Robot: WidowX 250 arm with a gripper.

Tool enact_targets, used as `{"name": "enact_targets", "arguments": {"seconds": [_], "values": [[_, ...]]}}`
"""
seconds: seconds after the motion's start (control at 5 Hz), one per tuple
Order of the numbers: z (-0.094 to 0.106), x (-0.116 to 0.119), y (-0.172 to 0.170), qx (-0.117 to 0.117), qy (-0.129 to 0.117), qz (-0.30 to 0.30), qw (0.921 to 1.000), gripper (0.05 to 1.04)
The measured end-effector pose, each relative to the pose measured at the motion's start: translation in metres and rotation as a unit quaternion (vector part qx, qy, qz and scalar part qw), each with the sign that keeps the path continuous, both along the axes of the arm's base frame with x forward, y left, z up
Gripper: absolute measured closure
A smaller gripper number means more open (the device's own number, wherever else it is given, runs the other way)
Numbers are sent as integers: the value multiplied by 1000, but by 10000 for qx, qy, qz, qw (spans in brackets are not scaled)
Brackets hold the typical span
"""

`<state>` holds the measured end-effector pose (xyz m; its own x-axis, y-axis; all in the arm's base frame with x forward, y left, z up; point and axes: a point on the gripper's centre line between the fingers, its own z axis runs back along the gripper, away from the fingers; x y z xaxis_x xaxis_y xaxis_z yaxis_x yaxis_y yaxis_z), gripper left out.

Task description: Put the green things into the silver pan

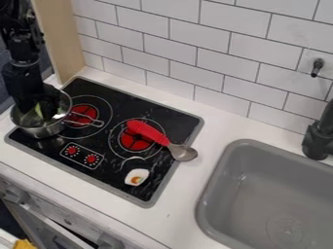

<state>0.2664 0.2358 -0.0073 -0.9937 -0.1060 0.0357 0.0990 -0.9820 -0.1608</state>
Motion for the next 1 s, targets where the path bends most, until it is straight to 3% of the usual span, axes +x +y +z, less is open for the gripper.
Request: {"name": "enact_targets", "arguments": {"seconds": [0.2, 0.6, 1.0], "values": [[-2, 0, 0, -35, 71, 126, 9999, 70], [5, 7, -12, -62, 208, 99, 9997, 81], [54, 16, -15, 23, -156, 18, 9999, 83]]}}
